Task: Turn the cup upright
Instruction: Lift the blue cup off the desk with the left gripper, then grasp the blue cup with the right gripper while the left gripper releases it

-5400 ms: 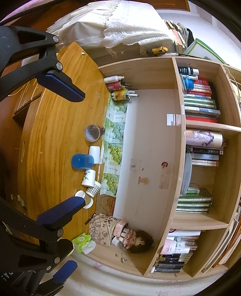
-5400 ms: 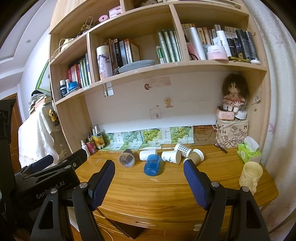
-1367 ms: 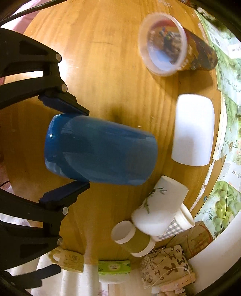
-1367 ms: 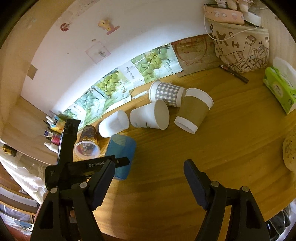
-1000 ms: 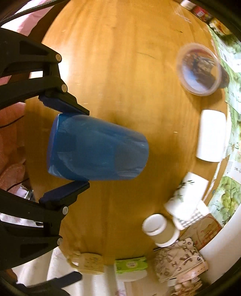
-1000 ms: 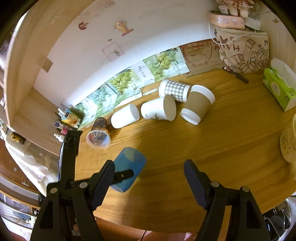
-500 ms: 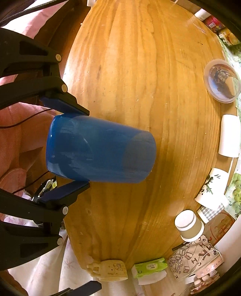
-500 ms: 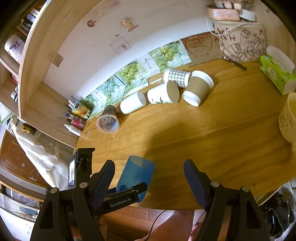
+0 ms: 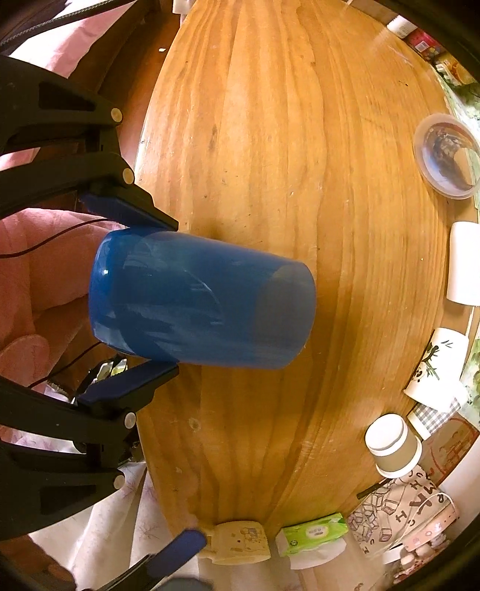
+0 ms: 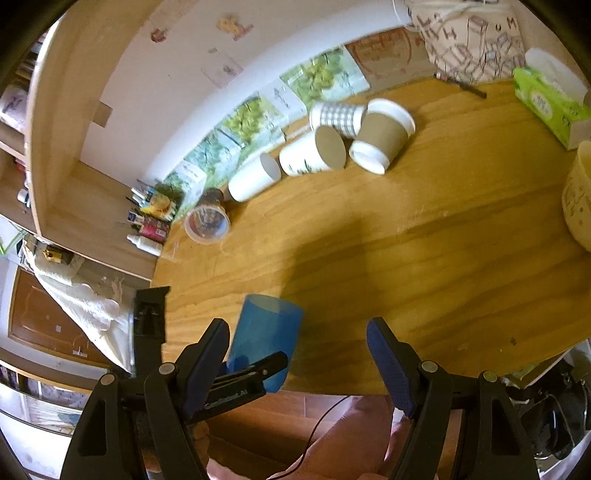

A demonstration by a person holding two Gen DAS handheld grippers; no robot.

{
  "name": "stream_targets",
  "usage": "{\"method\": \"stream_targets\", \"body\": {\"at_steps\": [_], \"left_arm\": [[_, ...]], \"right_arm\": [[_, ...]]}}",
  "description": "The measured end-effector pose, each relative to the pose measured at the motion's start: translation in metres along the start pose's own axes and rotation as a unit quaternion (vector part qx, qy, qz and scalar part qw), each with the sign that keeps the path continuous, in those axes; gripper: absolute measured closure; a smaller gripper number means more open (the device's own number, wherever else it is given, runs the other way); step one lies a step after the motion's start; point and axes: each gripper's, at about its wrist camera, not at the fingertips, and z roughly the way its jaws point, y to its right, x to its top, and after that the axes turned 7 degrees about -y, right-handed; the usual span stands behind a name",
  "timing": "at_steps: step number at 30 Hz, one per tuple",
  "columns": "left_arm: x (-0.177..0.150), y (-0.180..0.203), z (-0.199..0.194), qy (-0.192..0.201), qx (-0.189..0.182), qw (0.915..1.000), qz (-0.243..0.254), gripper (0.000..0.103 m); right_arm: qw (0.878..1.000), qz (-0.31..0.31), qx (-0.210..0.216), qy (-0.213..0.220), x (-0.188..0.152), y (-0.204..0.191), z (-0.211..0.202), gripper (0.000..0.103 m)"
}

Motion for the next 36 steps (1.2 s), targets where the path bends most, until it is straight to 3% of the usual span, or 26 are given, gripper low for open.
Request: {"method": "stream_targets", "body": {"at_steps": [14,17,28,36], "left_arm": [[-0.012,-0.005,-0.002,0.015,-0.014,0.9998,0.007,0.028],[-0.016,-0.004,-0.006,0.027,-0.008,0.9995,0.014,0.023],[-0.02,-0.012,-0.018,0.046,0.005,0.9986,0.026,0.022],[-0.029,-0.026,-0.022,0.05,0.008,0.9986,0.014,0.022]], "right_arm": [[0.994,0.028,0.03,-0.1,0.019,0.008,0.061,0.026],[0.992,0.031,0.032,-0.117,0.024,0.006,0.071,0.026],[0.978,0.056,0.057,-0.191,0.026,0.002,0.109,0.025],[0.972,0.062,0.073,-0.213,0.023,-0.01,0.128,0.026]]}}
